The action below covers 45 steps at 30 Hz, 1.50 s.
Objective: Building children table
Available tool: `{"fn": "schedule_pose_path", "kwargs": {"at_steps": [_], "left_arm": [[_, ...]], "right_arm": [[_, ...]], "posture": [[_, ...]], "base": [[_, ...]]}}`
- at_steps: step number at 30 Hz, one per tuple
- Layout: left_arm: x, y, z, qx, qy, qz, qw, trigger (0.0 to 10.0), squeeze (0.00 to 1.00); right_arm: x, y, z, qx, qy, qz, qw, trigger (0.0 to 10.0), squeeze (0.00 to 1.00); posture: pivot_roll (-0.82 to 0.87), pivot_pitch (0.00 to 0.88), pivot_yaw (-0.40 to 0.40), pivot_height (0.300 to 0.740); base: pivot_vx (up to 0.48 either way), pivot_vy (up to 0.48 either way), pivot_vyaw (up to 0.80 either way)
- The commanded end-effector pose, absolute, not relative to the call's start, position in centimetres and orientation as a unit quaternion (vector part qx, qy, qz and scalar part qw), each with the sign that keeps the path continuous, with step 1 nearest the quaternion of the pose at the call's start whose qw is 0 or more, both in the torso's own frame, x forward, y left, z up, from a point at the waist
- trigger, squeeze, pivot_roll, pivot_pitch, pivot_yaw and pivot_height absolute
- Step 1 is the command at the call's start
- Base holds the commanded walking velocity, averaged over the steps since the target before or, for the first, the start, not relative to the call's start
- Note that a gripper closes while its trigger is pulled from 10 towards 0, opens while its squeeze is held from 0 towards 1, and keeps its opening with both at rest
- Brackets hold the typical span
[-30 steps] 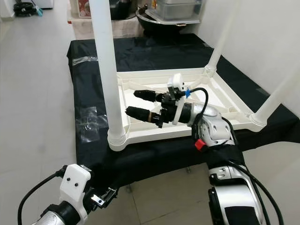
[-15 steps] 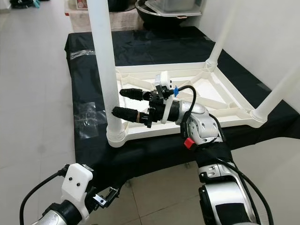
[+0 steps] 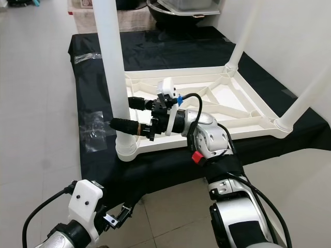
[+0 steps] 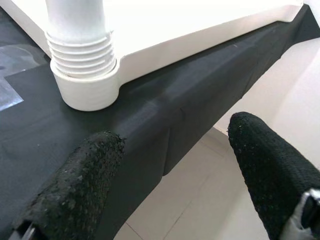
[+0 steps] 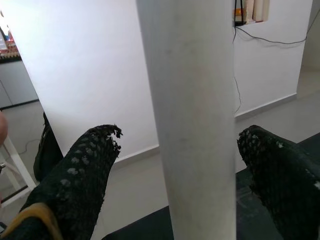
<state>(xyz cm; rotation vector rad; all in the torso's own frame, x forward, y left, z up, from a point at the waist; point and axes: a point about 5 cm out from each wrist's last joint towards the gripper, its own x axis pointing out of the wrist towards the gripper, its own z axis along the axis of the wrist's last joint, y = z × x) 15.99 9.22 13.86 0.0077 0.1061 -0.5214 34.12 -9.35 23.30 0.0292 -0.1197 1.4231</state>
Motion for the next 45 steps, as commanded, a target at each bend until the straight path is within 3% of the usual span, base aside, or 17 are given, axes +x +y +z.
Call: {"fn": "schedule_pose_path", "kwargs": {"at_steps": [1,12,40,41,42,43,45], "left_arm": [[15.7,9.1,13.9,0.009,0.051,-0.259,0.965,10.0,0.0],[15.7,8.9,13.8,0.008,0.051,-0.258,0.965,10.0,0.0],[15.6,8.7,13.8,0.008,0.048,-0.256,0.966,10.0,0.0],[15.7,8.7,13.8,0.008,0.048,-0.255,0.966,10.0,0.0],[15.7,8.7,13.8,0.008,0.048,-0.255,0.966,10.0,0.0],[15.7,8.7,13.8,0.008,0.048,-0.255,0.966,10.0,0.0],[15.7,8.7,13.8,0.008,0.048,-0.255,0.966,10.0,0.0]], "right_arm": [[33.9,-8.6,23.6,-0.006,-0.06,0.66,0.748,10.0,0.0],[34.4,-6.5,23.6,-0.018,-0.064,0.649,0.758,10.0,0.0],[35.1,-4.4,23.4,-0.036,-0.078,0.629,0.773,10.0,0.0],[35.1,-4.4,23.3,-0.037,-0.078,0.626,0.775,7.6,0.0],[35.1,-4.4,23.3,-0.037,-0.078,0.626,0.775,7.6,0.0],[35.1,-4.4,23.3,-0.037,-0.077,0.624,0.777,3.5,0.0],[35.2,-4.4,23.2,-0.038,-0.077,0.622,0.779,3.5,0.0]], "posture": [[0.15,0.137,-0.09,0.74],[0.15,0.131,-0.096,0.74],[0.15,0.127,-0.109,0.74],[0.16,0.13,-0.107,0.74],[0.16,0.13,-0.107,0.74],[0.15,0.13,-0.109,0.74],[0.15,0.131,-0.109,0.74]], "base": [[0.0,0.0,0.0],[0.0,0.0,0.0],[0.0,0.0,0.0],[0.0,0.0,0.0],[0.0,0.0,0.0],[0.0,0.0,0.0],[0.0,0.0,0.0]]}}
